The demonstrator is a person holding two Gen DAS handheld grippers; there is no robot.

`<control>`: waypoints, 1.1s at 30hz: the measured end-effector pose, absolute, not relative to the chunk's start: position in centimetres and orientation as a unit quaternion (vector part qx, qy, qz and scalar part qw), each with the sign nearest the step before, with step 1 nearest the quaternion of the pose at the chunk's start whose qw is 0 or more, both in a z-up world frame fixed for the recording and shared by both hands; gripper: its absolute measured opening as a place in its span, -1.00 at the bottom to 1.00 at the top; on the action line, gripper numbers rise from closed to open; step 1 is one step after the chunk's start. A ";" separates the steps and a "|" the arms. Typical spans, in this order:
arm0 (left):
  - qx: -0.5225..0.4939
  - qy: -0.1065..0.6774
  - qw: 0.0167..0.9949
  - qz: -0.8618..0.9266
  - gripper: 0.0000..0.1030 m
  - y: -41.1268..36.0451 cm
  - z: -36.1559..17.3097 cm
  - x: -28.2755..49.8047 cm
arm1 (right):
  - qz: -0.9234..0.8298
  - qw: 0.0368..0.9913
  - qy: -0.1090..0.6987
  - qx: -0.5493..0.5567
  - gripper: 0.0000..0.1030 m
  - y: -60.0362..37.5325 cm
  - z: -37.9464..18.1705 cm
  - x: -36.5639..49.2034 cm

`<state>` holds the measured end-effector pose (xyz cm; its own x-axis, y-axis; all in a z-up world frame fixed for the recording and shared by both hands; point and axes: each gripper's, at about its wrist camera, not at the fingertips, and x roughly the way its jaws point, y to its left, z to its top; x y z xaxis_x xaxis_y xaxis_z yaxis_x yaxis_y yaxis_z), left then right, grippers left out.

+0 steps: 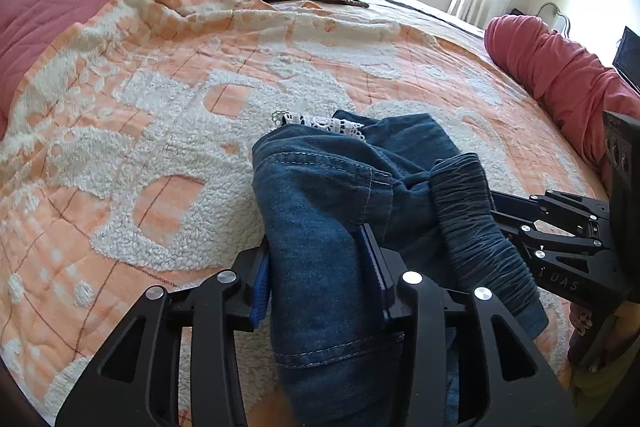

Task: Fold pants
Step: 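Lay the folded bundle flat and open both tools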

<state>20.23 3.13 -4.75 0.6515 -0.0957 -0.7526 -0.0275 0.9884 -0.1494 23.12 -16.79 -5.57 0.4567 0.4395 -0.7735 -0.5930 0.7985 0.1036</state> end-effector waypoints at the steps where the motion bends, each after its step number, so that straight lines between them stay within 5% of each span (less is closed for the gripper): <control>1: -0.074 0.418 0.905 -0.018 -0.18 3.2 -4.9 20.2 | 0.302 0.848 0.425 -0.091 -0.48 -16.8 -5.7 23.2; 7: -0.077 0.419 0.905 -0.014 -0.10 3.3 -5.0 20.1 | 0.296 0.847 0.432 -0.089 -0.40 -16.9 -5.8 23.2; 14: -0.075 0.409 0.909 -0.007 -0.08 3.4 -3.8 18.9 | 0.292 0.861 0.411 -0.069 0.26 -17.8 -3.8 22.2; 16: -0.075 0.406 0.911 -0.004 -0.07 3.5 -3.3 18.4 | 0.290 0.867 0.400 -0.067 0.31 -18.2 -3.1 21.7; 20: -0.075 0.402 0.913 0.002 0.22 3.6 -2.6 17.7 | 0.293 0.872 0.387 -0.061 0.48 -18.7 -2.1 21.0; 23: -0.077 0.397 0.915 0.003 0.25 3.6 -2.0 17.2 | 0.293 0.877 0.378 -0.056 0.57 -19.1 -1.5 20.6; 29: -0.075 0.378 0.922 0.016 0.85 3.8 0.1 15.9 | 0.290 0.890 0.351 -0.038 0.81 -20.4 0.6 19.6; 33: -0.076 0.370 0.926 0.021 0.91 3.9 1.4 14.8 | 0.293 0.899 0.323 -0.035 0.82 -21.0 2.4 18.2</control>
<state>14.82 3.87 1.41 0.7257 -0.0167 -0.6878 -0.0950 0.9877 -0.1243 18.22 -20.97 2.39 0.6194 0.5047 -0.6013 -0.5497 0.8257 0.1267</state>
